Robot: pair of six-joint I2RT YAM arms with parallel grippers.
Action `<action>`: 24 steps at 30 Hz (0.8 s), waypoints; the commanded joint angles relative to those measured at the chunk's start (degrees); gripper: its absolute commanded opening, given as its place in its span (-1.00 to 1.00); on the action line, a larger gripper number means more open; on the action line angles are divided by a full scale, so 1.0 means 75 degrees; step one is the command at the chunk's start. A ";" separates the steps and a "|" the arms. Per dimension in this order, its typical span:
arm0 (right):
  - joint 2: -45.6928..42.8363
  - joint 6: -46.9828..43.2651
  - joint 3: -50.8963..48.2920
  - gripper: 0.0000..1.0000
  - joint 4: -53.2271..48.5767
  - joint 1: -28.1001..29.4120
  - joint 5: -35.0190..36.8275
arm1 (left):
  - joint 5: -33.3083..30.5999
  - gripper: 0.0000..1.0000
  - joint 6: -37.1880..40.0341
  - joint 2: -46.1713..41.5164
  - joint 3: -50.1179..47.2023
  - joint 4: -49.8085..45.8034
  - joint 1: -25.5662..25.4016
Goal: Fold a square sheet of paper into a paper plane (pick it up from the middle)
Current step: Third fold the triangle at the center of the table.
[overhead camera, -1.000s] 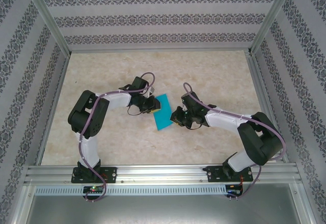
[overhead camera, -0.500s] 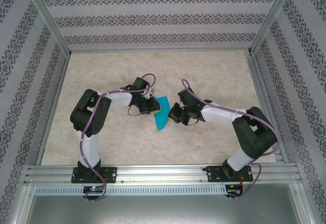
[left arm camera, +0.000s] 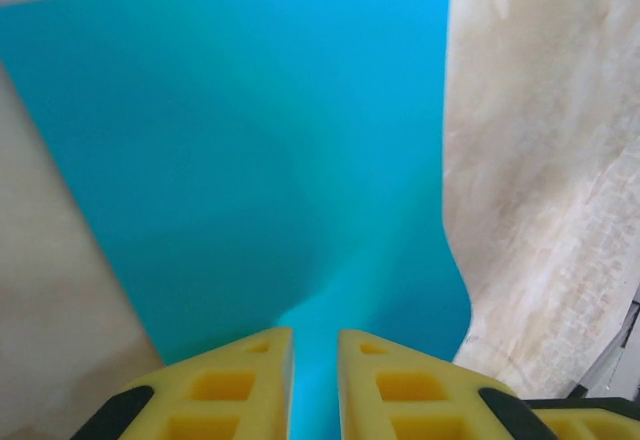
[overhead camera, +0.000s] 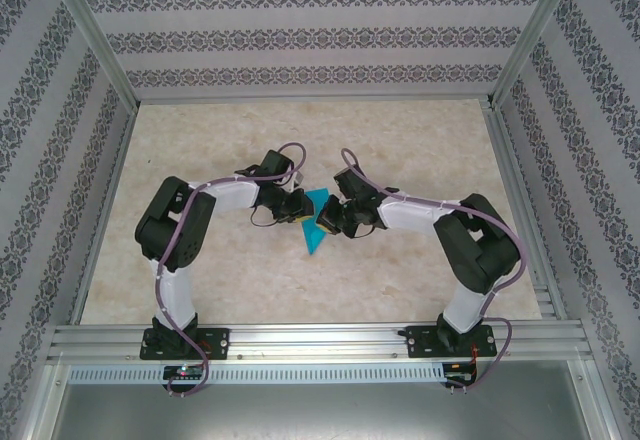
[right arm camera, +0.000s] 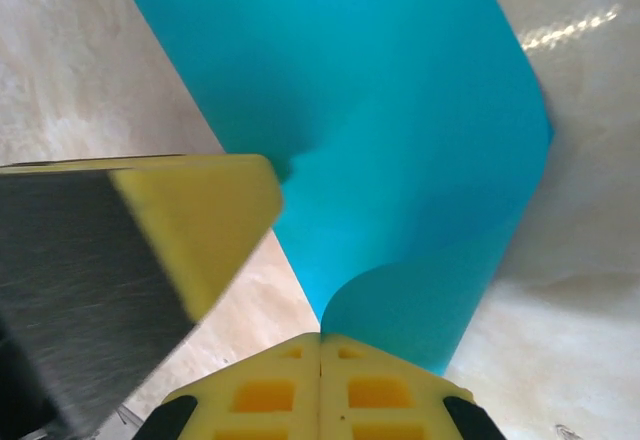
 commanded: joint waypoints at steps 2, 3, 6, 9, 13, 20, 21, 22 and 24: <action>0.0238 -0.0181 0.0202 -0.95 0.0119 0.0082 0.0108 | -0.0692 -0.62 0.0235 -0.0333 0.0122 -0.0236 -0.0043; 0.0273 -0.0232 0.0228 -0.95 0.0095 0.0085 0.0140 | -0.0767 -0.63 0.0250 -0.0278 0.0130 -0.0248 -0.0049; 0.0370 -0.0284 0.0282 -0.96 0.0026 0.0091 0.0203 | -0.0940 -0.67 0.0241 -0.0085 0.0129 -0.0270 -0.0044; 0.0462 -0.0290 0.0270 -0.95 0.0136 0.0098 0.0180 | -0.0901 -0.71 0.0204 0.0084 0.0121 -0.0194 -0.0045; 0.0503 -0.0216 0.0148 -0.95 0.0593 0.0091 0.0063 | -0.0880 -0.73 0.0195 0.0198 0.0040 -0.0190 -0.0042; 0.0578 -0.0352 0.0192 -0.95 0.0665 0.0078 0.0019 | -0.0868 -0.74 0.0270 0.0313 0.0004 -0.0295 -0.0045; 0.0613 -0.0371 0.0233 -0.95 0.0601 0.0071 -0.0025 | -0.0869 -0.74 0.0277 0.0318 -0.0018 -0.0295 -0.0049; 0.0643 -0.0399 0.0246 -0.95 0.0545 0.0073 -0.0019 | -0.0869 -0.75 0.0277 0.0318 -0.0009 -0.0306 -0.0051; 0.0684 -0.0410 0.0244 -0.95 0.0539 0.0067 -0.0032 | -0.0873 -0.74 0.0290 0.0317 -0.0017 -0.0317 -0.0045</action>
